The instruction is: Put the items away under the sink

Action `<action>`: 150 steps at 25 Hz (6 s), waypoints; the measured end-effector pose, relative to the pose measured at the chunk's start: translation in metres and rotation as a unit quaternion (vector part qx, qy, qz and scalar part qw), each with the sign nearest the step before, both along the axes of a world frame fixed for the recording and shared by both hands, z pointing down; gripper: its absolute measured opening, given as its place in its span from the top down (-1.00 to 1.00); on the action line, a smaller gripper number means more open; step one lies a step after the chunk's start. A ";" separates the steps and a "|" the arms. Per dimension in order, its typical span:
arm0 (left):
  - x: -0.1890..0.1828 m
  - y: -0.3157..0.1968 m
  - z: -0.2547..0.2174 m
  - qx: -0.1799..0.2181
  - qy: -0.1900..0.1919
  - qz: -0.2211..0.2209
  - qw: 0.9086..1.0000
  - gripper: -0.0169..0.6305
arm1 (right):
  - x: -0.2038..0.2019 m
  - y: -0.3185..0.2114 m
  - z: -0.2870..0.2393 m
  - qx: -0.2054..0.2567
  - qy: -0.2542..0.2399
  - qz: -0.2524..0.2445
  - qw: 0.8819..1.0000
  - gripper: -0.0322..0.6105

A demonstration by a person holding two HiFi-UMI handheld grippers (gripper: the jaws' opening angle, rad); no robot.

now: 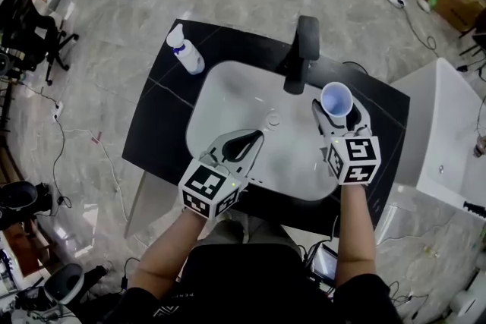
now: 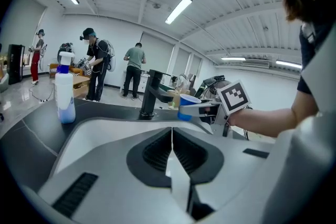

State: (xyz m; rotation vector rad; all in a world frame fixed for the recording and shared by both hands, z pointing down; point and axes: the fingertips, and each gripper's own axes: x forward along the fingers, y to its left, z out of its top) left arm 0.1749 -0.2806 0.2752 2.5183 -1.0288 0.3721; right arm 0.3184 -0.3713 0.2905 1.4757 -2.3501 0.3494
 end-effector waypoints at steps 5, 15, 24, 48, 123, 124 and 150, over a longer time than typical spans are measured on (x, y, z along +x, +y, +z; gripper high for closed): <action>-0.018 0.012 -0.006 0.005 0.000 -0.008 1.000 0.91 | -0.018 0.020 -0.006 -0.002 0.001 -0.011 1.000 -0.09; -0.066 0.040 -0.022 0.018 0.011 -0.041 0.999 0.91 | -0.076 0.051 -0.022 -0.006 0.003 -0.053 0.999 -0.09; -0.123 0.088 -0.019 0.026 0.008 -0.063 0.998 0.91 | -0.139 0.100 -0.023 -0.008 -0.018 -0.076 0.997 -0.09; -0.198 0.196 -0.025 0.041 0.005 -0.086 0.995 0.91 | -0.235 0.219 -0.031 -0.009 -0.015 -0.135 0.991 -0.09; -0.243 0.331 0.199 -0.040 0.011 -0.159 0.986 0.91 | -0.340 0.411 0.188 -0.122 -0.046 -0.274 0.953 -0.09; -0.246 0.331 0.205 -0.042 0.011 -0.163 0.986 0.91 | -0.343 0.412 0.194 -0.122 -0.045 -0.276 0.952 -0.09; -0.265 0.324 0.323 -0.054 0.029 -0.199 0.978 0.91 | -0.354 0.403 0.326 -0.143 -0.028 -0.262 0.954 -0.09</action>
